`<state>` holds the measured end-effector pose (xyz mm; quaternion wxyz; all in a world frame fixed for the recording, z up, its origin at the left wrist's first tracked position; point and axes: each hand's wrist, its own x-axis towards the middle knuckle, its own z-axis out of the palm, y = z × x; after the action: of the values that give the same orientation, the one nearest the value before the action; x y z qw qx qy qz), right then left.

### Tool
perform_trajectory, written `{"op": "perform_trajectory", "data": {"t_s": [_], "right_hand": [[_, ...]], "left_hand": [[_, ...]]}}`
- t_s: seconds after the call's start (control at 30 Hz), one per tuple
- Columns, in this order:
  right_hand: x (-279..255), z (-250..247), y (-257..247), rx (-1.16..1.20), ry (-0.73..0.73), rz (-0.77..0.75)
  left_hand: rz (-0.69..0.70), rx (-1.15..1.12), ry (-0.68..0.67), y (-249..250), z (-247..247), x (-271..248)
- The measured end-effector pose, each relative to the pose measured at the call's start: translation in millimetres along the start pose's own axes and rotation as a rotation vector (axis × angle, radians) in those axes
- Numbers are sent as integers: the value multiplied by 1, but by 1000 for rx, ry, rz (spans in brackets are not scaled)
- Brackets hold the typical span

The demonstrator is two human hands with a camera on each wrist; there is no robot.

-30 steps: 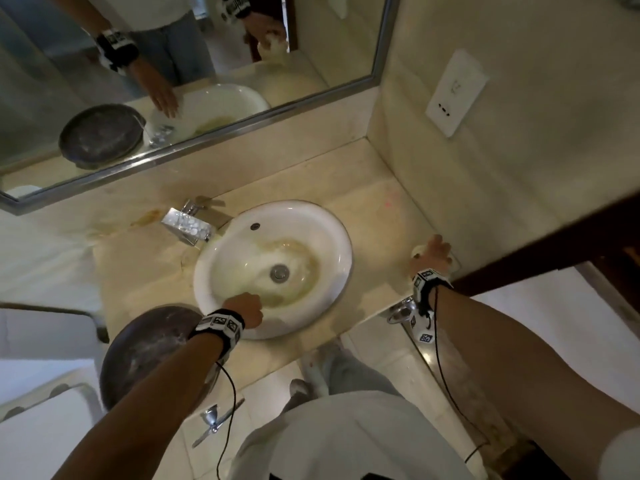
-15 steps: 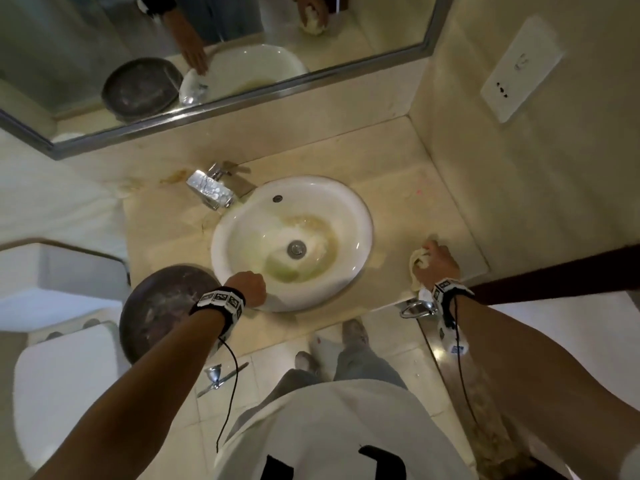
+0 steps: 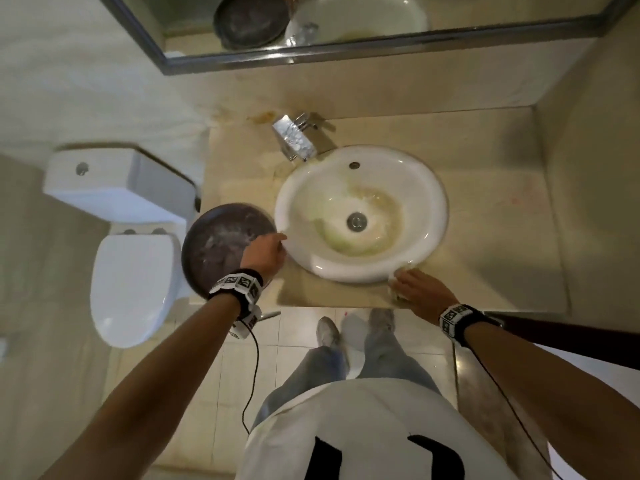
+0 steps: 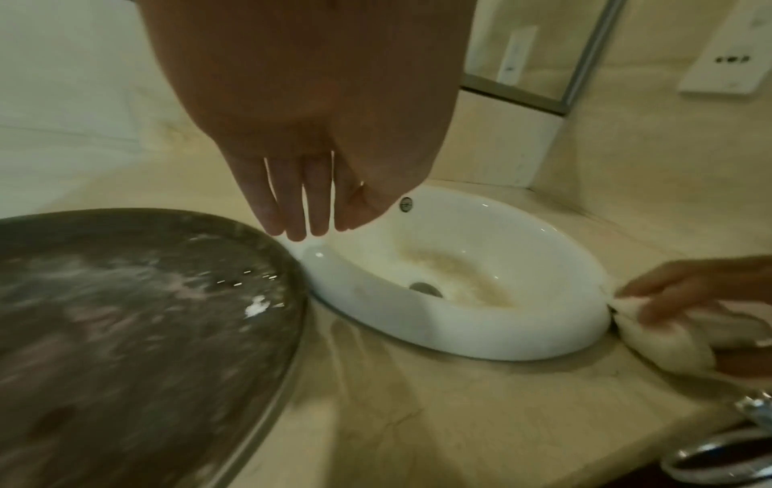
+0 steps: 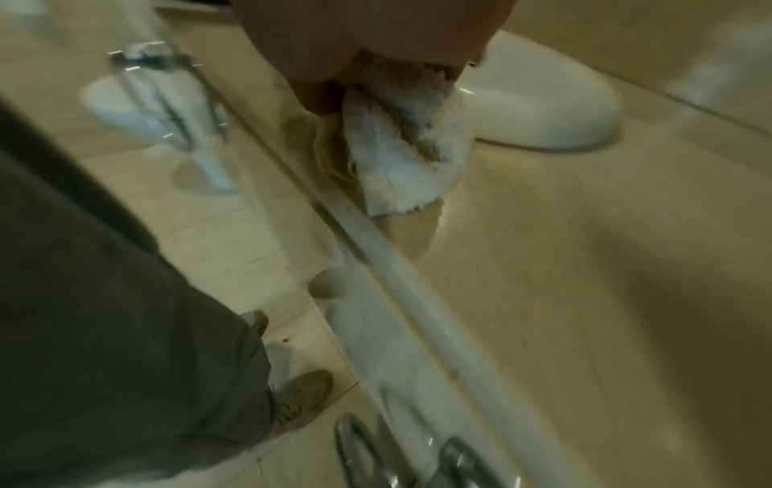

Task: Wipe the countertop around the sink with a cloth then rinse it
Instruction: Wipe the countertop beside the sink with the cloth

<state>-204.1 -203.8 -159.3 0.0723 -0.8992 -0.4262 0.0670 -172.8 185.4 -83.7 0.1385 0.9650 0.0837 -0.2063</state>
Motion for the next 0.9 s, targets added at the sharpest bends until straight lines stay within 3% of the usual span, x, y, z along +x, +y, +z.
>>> {"op": "perform_trajectory", "data": {"t_s": [0.07, 0.2, 0.33, 0.43, 0.6, 0.7, 0.9], "right_hand": [[14, -2, -7, -29, -41, -148], [42, -6, -29, -24, -197, -238], [81, 2, -62, -51, -356, -395], [119, 9, -93, -44, -435, -429], [182, 0, -152, -71, -379, -383], [203, -12, -163, -78, -324, -389], [177, -31, -95, -23, -216, -253]], "left_hand": [[-43, -20, 53, -21, -5, -12], [-111, -54, 116, -56, -4, -28], [-109, -83, 121, -72, 5, -36], [-86, -83, 124, -72, 6, -36], [-43, -67, 140, -71, 4, -33], [-20, -64, 150, -67, -4, -27], [19, -64, 82, -35, -19, -7]]}}
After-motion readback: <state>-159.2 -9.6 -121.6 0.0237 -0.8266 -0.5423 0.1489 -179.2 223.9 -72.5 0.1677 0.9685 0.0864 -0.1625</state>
